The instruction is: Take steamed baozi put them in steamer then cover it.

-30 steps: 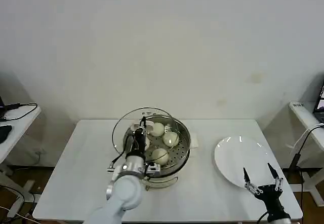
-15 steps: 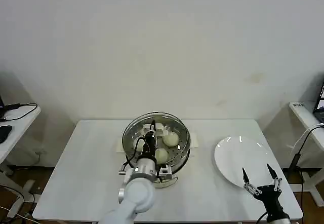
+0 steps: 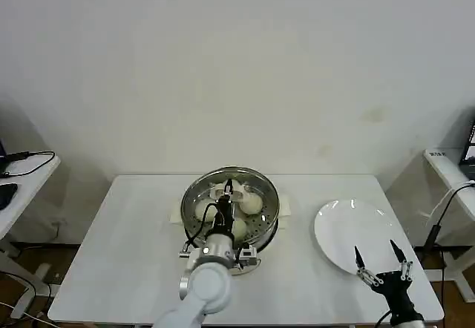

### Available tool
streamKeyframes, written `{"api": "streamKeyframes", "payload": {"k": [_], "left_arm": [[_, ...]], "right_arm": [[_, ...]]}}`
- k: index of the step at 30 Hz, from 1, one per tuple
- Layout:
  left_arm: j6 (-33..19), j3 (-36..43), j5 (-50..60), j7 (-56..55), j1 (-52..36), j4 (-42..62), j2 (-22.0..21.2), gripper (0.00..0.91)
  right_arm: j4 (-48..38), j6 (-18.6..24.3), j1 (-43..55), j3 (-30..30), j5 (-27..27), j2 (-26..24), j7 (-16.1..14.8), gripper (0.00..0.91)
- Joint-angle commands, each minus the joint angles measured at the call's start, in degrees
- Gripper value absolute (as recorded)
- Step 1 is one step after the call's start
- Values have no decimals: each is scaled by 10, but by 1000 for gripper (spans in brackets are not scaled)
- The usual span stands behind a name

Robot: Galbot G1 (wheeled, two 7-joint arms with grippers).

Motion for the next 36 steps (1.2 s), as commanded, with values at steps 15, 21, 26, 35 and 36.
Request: {"api": "streamKeyframes", "payload": {"k": [15, 21, 26, 35, 36], "left_arm": [[-8, -1, 24, 3, 4, 7, -8, 0], [-9, -1, 27, 6, 3, 10, -9, 0], [-10, -1, 28, 7, 4, 12, -9, 0], [-18, -7, 34, 8, 5, 15, -14, 907], [-18, -7, 34, 8, 5, 15, -14, 907]], "right_arm": [[1, 0, 0, -3, 3, 0, -2, 907], [1, 1, 0, -3, 3, 0, -2, 907], [0, 1, 1, -3, 4, 0, -2, 907], [0, 1, 1, -4, 4, 0, -3, 907], [0, 1, 1, -4, 4, 1, -2, 907]]}}
